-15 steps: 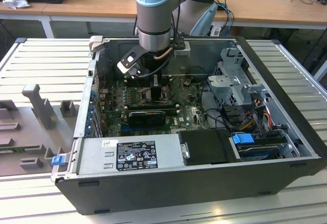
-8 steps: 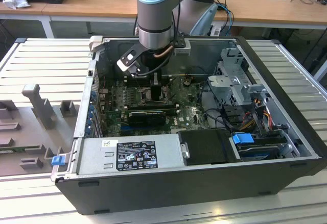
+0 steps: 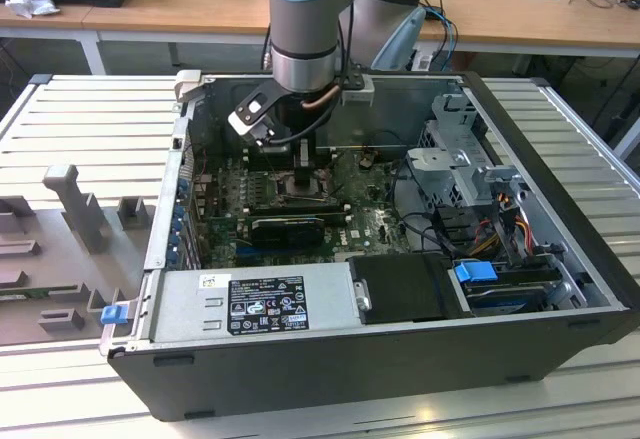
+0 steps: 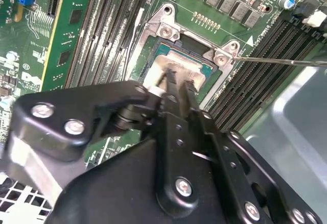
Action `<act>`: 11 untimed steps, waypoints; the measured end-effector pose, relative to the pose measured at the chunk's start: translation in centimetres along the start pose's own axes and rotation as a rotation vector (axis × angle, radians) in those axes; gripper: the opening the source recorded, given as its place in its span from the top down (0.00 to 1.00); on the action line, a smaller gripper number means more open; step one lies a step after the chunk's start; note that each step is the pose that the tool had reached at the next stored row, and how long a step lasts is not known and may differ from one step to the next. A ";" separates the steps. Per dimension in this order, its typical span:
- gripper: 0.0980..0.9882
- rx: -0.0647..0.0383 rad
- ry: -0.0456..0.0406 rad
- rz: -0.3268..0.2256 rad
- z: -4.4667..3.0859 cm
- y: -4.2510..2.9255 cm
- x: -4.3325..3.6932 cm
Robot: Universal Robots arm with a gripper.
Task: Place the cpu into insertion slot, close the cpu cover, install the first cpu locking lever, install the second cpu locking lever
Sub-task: 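Place the cpu into insertion slot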
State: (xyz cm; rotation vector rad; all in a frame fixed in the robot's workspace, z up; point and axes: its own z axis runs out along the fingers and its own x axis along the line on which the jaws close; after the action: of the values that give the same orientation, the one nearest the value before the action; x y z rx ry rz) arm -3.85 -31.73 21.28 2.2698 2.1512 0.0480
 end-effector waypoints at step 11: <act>0.99 0.002 -0.0002 0.000 -1.20 0.04 0.01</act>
State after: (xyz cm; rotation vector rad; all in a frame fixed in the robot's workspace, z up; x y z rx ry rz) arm -3.85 -31.74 22.48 2.2707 2.1521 0.0458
